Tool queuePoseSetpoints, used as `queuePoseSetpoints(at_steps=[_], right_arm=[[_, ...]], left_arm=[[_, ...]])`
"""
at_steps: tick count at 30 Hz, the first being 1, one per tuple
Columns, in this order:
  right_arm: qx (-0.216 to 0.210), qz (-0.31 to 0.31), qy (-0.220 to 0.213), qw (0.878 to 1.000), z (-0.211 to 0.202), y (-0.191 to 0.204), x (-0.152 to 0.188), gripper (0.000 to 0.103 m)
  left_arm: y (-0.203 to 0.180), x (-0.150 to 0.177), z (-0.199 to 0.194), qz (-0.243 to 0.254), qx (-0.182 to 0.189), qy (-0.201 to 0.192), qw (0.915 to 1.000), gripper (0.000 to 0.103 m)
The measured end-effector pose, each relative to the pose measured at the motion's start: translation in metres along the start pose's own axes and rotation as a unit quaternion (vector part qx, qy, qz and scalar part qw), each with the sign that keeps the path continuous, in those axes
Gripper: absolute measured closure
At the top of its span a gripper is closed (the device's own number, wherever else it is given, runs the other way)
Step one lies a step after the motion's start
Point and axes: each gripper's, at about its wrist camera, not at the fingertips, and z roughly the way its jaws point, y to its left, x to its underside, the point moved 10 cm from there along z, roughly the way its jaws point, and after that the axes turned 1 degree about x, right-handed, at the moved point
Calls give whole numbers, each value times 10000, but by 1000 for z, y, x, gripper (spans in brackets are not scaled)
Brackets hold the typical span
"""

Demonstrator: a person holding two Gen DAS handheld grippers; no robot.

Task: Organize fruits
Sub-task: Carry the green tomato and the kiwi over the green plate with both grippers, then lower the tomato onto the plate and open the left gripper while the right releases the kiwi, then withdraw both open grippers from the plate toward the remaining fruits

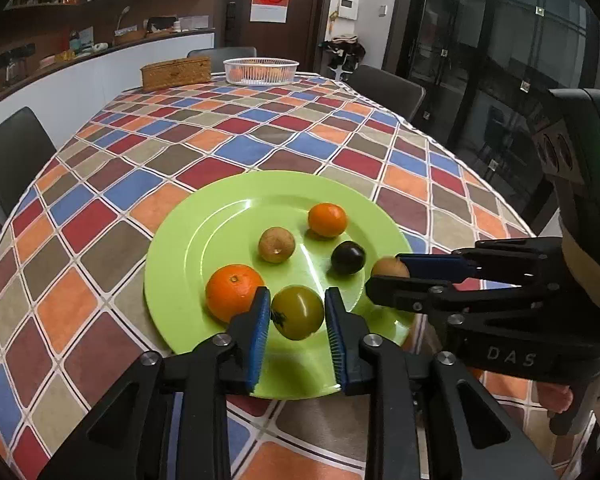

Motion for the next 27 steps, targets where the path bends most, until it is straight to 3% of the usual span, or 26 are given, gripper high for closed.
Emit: queuePoseSetpoints(at_steps=[3,14,25,27], right_arm=[[57,83,0,9999,0,-4,0,67],[172,-58,-391,9991,-35,3,-1,67],[230,-221,-894,9955,-89,14,0,67],[252,-247,-968,9947,-98,14,3,60]], left_arm=[[2,0,-2,2,-48,-22,10000,71],[-4,-5,-42,175,-350,-273,9989,70],[-26,-9,-91,332,-570,-615,9959,56],[-31,-6,-97,364,-589,-650,9955,54]])
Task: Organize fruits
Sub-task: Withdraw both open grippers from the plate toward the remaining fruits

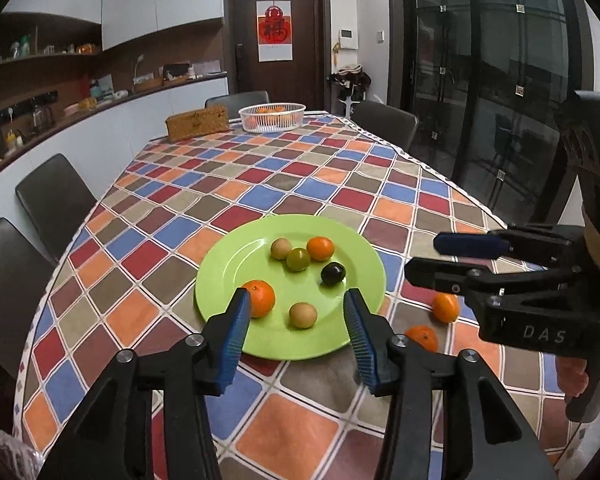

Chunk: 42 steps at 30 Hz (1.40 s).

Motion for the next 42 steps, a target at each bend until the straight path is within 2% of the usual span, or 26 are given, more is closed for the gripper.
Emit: queuePoseSetpoints(at_steps=[5,10,19,32,42], right_arm=[[117,-34,-155,9998,-19,-6,2,58],[204,-80,-233,9995,-35,-14,10,58],[205,-120,-76,9997,-41,-27,40,58],[292,-174,245,9991,-28,-55,76,58],[239,-313,501,9980,-9,-72,88,58]], left_arm=[[-13,7,-12,-4,-9,-32,10000,51],[-31,18,-17,-81,149,-75,9998,49],[-53,36,-19,-161,242,-64,9996,49],[-79,65,7,-108,152,334,9993,49],[-89,84,33,-242,146,763,9967,49]])
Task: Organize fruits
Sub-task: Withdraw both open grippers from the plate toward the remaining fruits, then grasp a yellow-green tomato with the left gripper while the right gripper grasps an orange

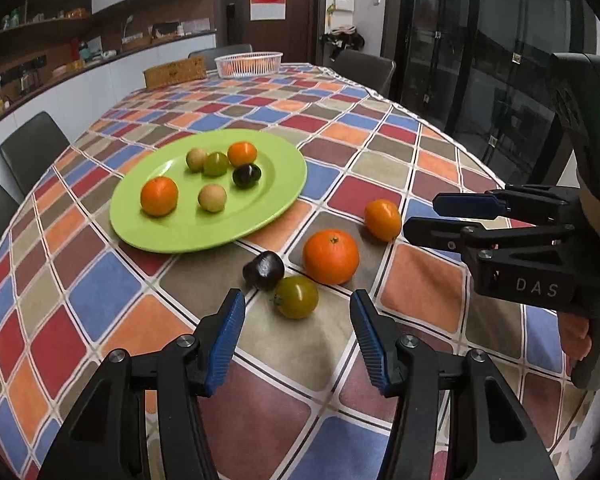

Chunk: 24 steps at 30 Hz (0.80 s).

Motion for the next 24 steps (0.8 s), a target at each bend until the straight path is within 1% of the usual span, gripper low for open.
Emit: queuePoseSetpoints(at_steps=[4,7,13,16,18,20,24], right_arm=[[-59,93,129,9999,10,-4,4,58],[-23,126,151,9998,15,-8,5,59],[-66,380,161,9991,23,-17,0,59],[-92,372,203,9991,27,-15,-1,64],[-98,354,245,9990,31,-13,-1,65],[-138,356,287,9989,36,-11,-1,65],[-132,358,360,9986,43,-10,0,70]], left_arm=[[-1,0,10,-36,-12,103,9999,51],[-1,-1,17,-11,-112,134,9998,53],[-2,-2,26,-49,-151,221,9996,55],[-4,-2,30,-11,-164,281,9995,57],[-4,-2,32,-30,-164,301,9994,58],[-3,-3,33,-77,-134,309,9994,61],[-4,-4,34,-88,-90,312,9994,67]])
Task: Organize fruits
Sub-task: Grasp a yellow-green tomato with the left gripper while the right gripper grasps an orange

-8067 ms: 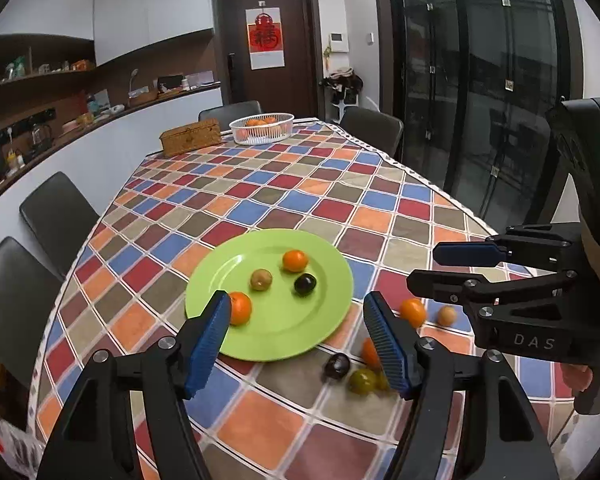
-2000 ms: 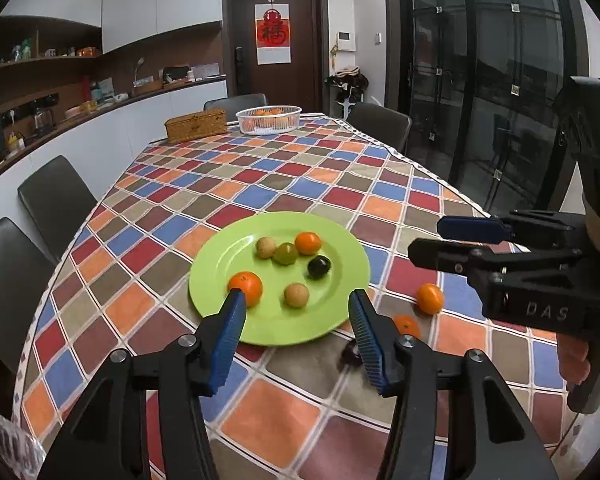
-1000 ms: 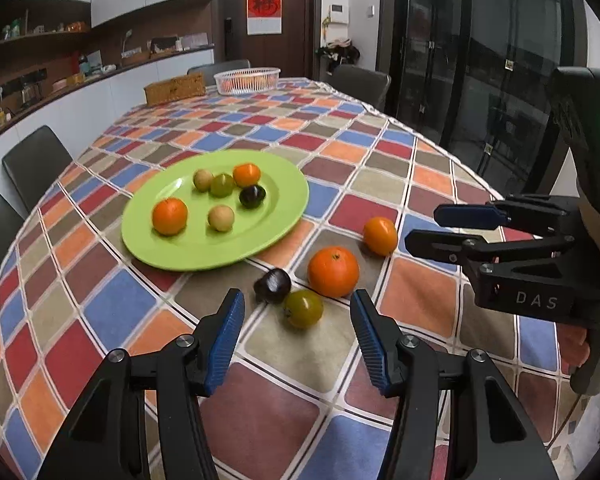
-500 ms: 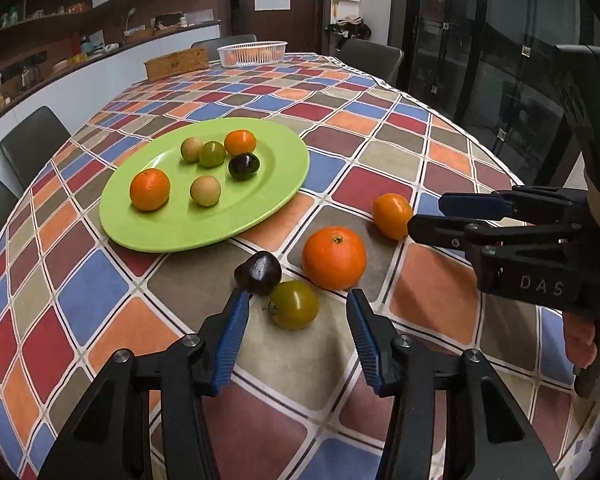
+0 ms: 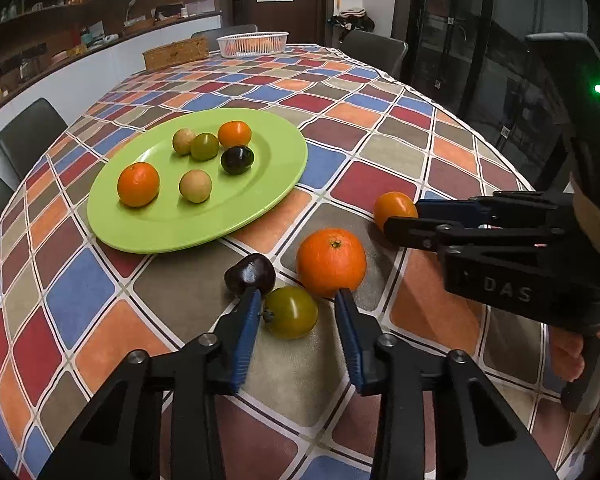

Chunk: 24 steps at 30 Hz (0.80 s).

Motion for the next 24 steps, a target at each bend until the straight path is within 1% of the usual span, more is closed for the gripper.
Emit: queuePoseSetpoints(at_steps=[6,8,10,11,15,24], right_arm=[[-30,80,-21,10000,4,0,-3,70],[-21,72,-24,10000,5,0,-4,70],[-41,94,-5,9999,5,0,-4,70],[-47,105,-3,9999,5,0,-4,70],[-50,116,-8,9999,6,1,-6,70],[7,176,-119,9998,2,-1,-4,71]], left_arm=[[1,2,4,-34,14,82,10000,70],[1,4,5,-85,54,135,9999,71],[2,7,9,-181,100,223,9995,76],[3,8,8,-218,125,224,9994,76],[4,7,6,-244,141,188,9994,76],[8,1,-9,-283,161,-39,9995,77]])
